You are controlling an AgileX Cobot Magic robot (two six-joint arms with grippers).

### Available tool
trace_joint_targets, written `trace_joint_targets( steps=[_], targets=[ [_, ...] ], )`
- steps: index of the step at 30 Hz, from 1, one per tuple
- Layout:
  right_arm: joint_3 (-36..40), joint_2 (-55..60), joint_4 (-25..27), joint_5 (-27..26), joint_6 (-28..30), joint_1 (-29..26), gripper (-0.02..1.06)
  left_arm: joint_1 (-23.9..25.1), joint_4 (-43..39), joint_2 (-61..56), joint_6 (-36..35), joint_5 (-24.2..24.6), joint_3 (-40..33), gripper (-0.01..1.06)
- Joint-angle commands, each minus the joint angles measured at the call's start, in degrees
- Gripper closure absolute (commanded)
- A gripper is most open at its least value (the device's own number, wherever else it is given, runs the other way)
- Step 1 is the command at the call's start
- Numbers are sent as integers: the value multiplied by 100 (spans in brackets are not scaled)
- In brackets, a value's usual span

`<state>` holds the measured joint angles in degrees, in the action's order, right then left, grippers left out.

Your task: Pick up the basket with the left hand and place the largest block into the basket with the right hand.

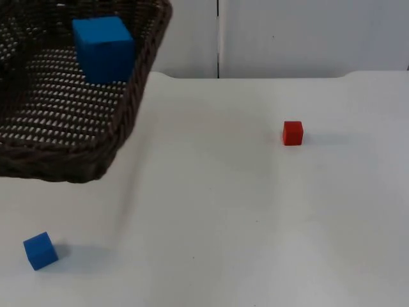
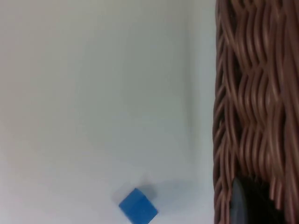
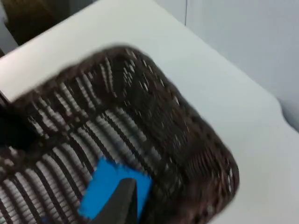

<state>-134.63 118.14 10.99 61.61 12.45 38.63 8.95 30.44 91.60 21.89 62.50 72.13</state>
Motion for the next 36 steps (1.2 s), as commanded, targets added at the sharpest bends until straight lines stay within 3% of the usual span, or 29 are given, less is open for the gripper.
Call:
trace_joint_targets(
  steps=[1, 11, 14, 22, 27, 28, 32, 36],
  targets=[
    [-10, -204, 55, 61, 3, -16, -1, -243, 227, -70, -92, -175, 14, 105],
    [500, -905, -50, 149, 168, -26, -1, -1213, 646, 310, -133, -390, 14, 105],
    [1057, -1319, -40, -103, 214, -26, -1, -1665, 677, 626, -133, -605, 14, 105],
    [2529, -2363, -647, -697, -45, -26, -1, -2572, 783, 1250, -133, -1196, 5, 105],
    [4326, -3480, -1362, -1672, -771, -26, -1, -3333, 1279, 1534, -133, -2103, -263, 105],
    [4326, -3480, -1362, -1672, -771, -26, -1, -3333, 1279, 1534, -133, -2103, -263, 105],
    [5405, -4209, -1596, -2042, -1245, -26, -1, -3817, 1711, 1546, -144, -3137, -709, 105],
    [6022, -4692, -1710, -2225, -1439, -26, -1, -4140, 1817, 1693, -144, -3497, -805, 105]
  ],
)
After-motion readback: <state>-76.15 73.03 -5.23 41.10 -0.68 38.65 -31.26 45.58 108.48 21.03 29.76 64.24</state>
